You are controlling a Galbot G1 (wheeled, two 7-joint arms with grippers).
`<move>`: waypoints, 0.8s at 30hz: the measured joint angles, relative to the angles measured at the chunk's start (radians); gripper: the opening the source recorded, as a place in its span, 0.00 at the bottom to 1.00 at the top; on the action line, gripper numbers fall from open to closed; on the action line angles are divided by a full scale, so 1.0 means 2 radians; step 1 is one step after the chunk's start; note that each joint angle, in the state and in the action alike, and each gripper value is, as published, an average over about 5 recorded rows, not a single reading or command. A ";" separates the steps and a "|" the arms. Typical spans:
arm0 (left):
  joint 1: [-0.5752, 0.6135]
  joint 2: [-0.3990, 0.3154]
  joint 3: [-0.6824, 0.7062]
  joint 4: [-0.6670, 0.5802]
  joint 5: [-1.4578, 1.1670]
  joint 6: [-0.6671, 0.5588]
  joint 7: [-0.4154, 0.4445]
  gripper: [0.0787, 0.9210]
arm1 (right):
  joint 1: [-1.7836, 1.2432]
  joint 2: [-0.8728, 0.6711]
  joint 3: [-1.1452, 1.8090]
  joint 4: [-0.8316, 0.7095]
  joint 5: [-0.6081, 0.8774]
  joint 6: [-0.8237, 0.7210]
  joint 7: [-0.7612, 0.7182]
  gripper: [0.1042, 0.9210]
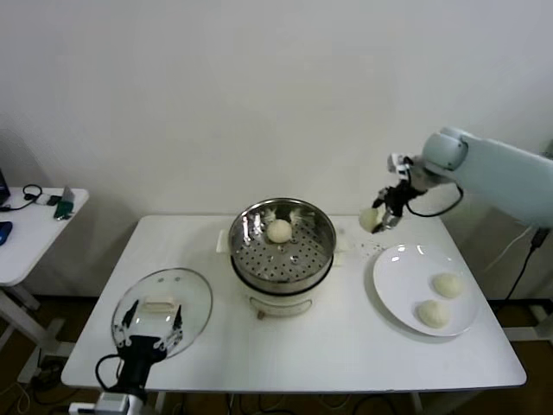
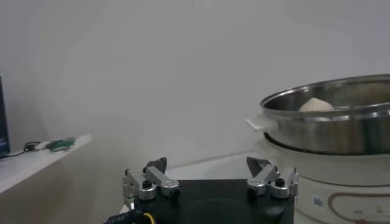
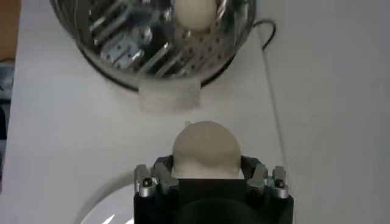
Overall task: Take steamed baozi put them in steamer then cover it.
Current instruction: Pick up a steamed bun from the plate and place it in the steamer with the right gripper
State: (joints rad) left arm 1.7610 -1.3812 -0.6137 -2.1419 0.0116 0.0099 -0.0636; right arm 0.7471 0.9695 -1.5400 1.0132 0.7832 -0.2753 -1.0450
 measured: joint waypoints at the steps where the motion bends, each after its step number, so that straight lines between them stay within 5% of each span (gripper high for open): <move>1: 0.000 0.000 0.001 -0.001 0.000 0.000 0.000 0.88 | 0.007 0.010 -0.007 0.002 0.011 -0.002 0.002 0.75; 24: 0.007 0.000 -0.001 -0.007 -0.007 -0.007 0.006 0.88 | -0.016 0.203 -0.055 -0.011 0.100 -0.033 0.046 0.76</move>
State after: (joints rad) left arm 1.7742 -1.3821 -0.6157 -2.1555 -0.0028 -0.0034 -0.0512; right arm 0.7153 1.3745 -1.6506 0.9914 0.9838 -0.3411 -0.9529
